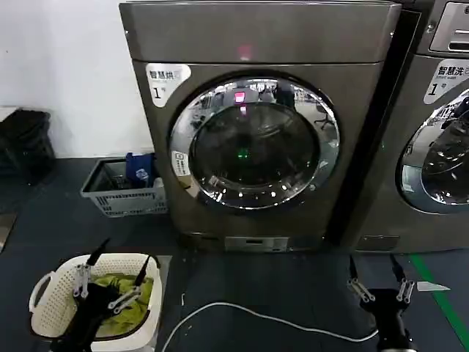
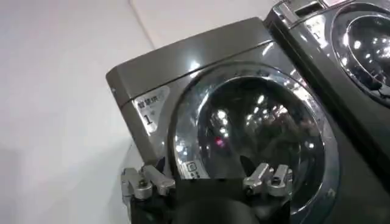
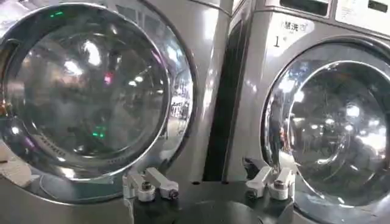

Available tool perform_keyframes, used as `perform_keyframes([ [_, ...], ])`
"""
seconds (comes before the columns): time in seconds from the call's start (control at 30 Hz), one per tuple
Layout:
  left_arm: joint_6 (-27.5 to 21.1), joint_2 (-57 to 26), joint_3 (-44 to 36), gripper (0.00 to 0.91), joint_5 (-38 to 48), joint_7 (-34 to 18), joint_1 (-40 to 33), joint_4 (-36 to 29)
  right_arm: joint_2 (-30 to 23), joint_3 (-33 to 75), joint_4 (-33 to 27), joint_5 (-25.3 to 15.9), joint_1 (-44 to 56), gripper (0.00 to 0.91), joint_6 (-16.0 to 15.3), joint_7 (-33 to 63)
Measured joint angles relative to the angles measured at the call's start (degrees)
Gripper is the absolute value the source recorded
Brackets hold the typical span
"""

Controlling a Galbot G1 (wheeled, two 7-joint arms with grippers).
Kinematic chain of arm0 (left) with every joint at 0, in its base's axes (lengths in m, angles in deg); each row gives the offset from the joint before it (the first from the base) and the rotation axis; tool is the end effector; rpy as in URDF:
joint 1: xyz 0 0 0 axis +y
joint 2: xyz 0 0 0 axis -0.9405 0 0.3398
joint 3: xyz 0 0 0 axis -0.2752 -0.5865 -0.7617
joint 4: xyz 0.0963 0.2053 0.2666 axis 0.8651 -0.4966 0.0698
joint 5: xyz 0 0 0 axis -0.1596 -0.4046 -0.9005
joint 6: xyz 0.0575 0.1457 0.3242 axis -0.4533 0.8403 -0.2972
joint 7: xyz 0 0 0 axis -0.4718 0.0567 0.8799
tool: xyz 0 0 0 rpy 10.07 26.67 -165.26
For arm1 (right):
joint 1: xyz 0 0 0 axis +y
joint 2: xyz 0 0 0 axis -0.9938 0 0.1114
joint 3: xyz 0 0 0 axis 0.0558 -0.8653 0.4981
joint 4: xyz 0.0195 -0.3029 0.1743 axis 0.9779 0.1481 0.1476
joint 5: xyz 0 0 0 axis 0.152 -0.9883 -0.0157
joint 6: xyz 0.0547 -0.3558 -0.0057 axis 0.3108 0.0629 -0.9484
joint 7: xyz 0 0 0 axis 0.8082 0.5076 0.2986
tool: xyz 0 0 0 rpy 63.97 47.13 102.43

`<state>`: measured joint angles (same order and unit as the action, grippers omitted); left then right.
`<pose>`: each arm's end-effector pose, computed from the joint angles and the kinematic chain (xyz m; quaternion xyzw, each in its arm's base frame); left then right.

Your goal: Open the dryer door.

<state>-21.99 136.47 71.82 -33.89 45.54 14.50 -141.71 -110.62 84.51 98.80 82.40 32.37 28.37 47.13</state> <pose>0.1562 0.1134 -0.2514 0.1520 0.9404 0.2233 0.2067 0.1431 -0.0747 -0.2535 0.0499 0.9904 -0.1063 0.0728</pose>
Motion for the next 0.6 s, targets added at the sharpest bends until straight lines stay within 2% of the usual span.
perform_keyframes([
  [0.37,0.0,0.0,0.1,0.907,0.0,0.1,0.7,-0.2,5.4,-0.6,-1.3,3.9,-5.5,0.907,-3.2,-5.7],
  [0.6,0.3,0.1,0.3,0.907,-0.3,0.2,1.6,-0.3,10.3,-3.0,-4.3,5.4,-11.7,0.907,-3.7,-7.3],
])
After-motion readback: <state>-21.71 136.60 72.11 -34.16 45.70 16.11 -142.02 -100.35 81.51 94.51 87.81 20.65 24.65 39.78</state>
